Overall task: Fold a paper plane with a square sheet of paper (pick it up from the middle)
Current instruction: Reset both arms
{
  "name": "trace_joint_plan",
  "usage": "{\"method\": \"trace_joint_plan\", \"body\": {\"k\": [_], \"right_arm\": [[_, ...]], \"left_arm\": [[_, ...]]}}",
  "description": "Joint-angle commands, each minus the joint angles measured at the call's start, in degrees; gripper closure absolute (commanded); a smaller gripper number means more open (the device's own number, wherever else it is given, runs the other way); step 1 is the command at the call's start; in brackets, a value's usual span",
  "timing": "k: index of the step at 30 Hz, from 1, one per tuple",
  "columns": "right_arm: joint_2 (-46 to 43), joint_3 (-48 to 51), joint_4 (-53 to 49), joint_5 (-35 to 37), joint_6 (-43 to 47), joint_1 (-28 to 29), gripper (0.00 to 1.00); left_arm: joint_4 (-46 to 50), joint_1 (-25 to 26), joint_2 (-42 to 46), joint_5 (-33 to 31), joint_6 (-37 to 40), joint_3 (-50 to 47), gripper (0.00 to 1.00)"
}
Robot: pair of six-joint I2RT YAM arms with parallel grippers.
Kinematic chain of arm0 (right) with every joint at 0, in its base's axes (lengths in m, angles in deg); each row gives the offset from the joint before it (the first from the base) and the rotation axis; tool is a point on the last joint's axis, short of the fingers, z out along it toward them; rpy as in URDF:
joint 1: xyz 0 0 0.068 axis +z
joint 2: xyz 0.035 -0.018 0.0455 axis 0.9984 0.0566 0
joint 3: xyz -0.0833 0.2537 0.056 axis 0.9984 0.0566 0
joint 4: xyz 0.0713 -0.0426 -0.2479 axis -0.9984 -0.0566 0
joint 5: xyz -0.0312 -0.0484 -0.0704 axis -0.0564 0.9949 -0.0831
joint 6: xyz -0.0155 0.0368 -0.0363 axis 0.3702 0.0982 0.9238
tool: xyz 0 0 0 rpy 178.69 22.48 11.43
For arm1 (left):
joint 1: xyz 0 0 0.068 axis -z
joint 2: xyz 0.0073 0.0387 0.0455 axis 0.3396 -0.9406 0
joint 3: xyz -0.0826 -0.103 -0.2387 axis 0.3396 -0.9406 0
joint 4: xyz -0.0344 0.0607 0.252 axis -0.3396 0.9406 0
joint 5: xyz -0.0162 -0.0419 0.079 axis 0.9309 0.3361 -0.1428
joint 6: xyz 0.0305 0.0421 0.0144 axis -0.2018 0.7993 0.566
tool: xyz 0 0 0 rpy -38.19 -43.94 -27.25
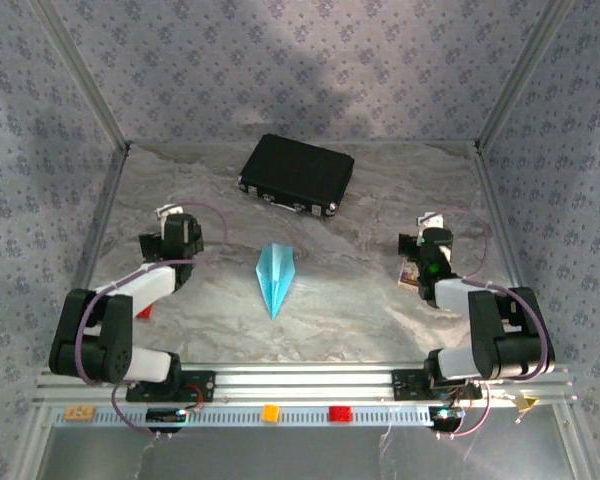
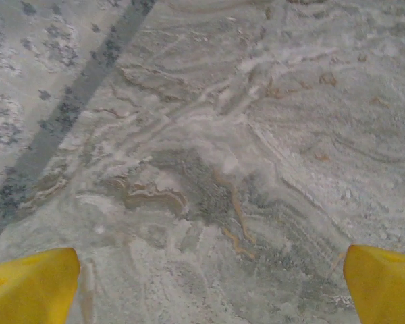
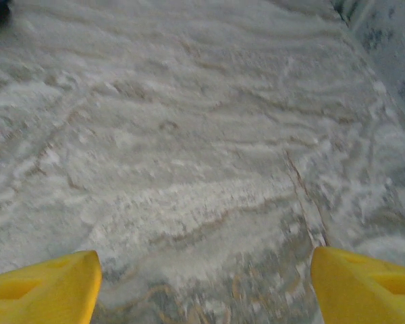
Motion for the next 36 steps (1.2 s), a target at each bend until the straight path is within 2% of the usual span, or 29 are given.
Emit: {"method": "trace_joint_plan", "body": {"k": [1,2,3,4,5,6,7,8,9,13,14,16,36], "right_arm": [[4.3,3.2,14.7,-9.0,3.2,-2.1,0.17],[6.1,3.6,17.7,-9.5,3.5,-2.1,0.17],[6.5,3.3,17.8,-8.3,3.2,-2.0,0.17],[5.7,1.9,14.0,-7.2,2.5,-2.0,0.16],[5.8,1.0,12.4,-6.2,2.0,-2.1,0.06],[6.7,0.3,12.3,-4.8,1.1,-2.2,0.01],[6.5,-0.8,9.9,-3.4,-0.1,-2.8,0.01],[6.6,-1.4,8.5,-3.9,-1.3,-3.8,0.01],[6.6,-1.4,8.6,-4.9,-1.7,-4.4,0.01],[6.6,-1.4,8.7,-4.3,-1.6,-4.3,0.01],[6.5,-1.4,8.7,-4.3,-1.6,-4.2,0.01],[6.5,-1.4,8.7,-4.2,-1.6,-4.2,0.01],[6.5,-1.3,8.8,-4.1,-1.4,-4.0,0.01]], "left_arm": [[-16.4,-1.7,-2.8,3.2,5.1,-2.2,0.00],[-17.3,-2.3,-2.4,5.6,5.6,-2.4,0.01],[-22.4,-3.5,-2.6,8.9,6.6,-4.3,0.01],[-24.8,-4.9,-3.1,11.6,5.5,-6.1,0.01],[-28.9,-6.1,-4.0,13.1,4.6,-7.9,0.01],[-36.1,-7.0,-6.1,15.7,4.5,-11.0,0.01],[-43.9,-7.5,-9.0,18.0,5.2,-13.2,0.01],[-44.4,-7.6,-9.3,18.0,5.2,-13.6,0.00],[-37.7,-7.8,-6.9,18.6,4.4,-12.5,0.00],[-30.6,-10.6,-7.1,20.9,1.5,-8.2,0.01],[-33.4,-10.6,-8.2,20.8,1.9,-8.9,0.00],[-30.7,-10.5,-7.4,20.8,1.8,-8.2,0.00],[-31.2,-9.6,-7.7,19.5,2.8,-8.1,0.00]]}}
